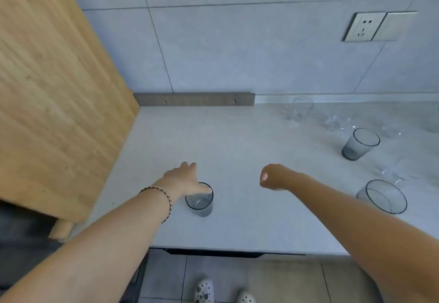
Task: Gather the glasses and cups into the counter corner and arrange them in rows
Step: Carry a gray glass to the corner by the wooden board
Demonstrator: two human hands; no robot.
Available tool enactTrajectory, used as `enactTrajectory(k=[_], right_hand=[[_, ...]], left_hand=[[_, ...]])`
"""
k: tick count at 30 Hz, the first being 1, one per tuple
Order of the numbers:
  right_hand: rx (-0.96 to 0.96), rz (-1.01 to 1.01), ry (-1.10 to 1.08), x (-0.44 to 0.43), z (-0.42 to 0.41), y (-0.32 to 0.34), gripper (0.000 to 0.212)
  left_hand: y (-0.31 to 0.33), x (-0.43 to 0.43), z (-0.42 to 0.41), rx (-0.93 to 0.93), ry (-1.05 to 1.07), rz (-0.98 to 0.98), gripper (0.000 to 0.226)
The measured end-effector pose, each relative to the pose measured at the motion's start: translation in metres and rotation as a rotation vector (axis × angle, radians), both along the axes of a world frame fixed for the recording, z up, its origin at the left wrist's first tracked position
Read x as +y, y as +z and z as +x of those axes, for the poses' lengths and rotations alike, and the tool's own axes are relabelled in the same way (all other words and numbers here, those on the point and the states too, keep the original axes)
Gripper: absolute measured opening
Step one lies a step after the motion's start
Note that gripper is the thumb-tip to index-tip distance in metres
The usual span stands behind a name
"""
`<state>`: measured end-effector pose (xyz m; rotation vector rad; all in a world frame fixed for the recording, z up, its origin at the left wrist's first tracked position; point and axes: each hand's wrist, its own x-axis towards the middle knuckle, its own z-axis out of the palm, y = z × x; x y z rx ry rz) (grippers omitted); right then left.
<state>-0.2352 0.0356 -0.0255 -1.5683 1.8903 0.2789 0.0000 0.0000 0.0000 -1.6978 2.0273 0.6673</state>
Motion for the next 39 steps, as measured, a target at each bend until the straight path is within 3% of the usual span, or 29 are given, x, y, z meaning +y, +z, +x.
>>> enactTrajectory(k=[5,12,16,24,29,33,39], right_hand=[[0.015,0.045,-0.004,0.002,-0.006,-0.019,0.031],[0.027,0.046,0.035,-0.026,0.007,-0.029,0.031],[0.023,0.033,0.046,-0.066,0.025,-0.030,0.031],[0.020,0.056,0.005,-0.172,0.073,-0.038,0.029],[0.037,0.075,-0.025,-0.222,0.094,-0.049,0.029],[0.049,0.114,-0.049,-0.245,0.102,-0.059,0.029],[0.062,0.146,-0.055,-0.254,0.105,-0.065,0.030]], left_hand=[[-0.031,0.013,-0.014,-0.032,-0.043,0.027,0.094],[-0.046,-0.003,-0.016,-0.026,-0.069,0.032,0.067],[-0.032,-0.060,0.006,0.038,-0.022,0.065,0.065],[-0.017,-0.234,0.073,0.132,0.136,-0.129,0.060],[-0.029,-0.320,0.097,0.127,0.157,-0.261,0.073],[-0.038,-0.362,0.105,0.126,0.136,-0.312,0.062],[-0.057,-0.385,0.113,0.098,0.132,-0.278,0.063]])
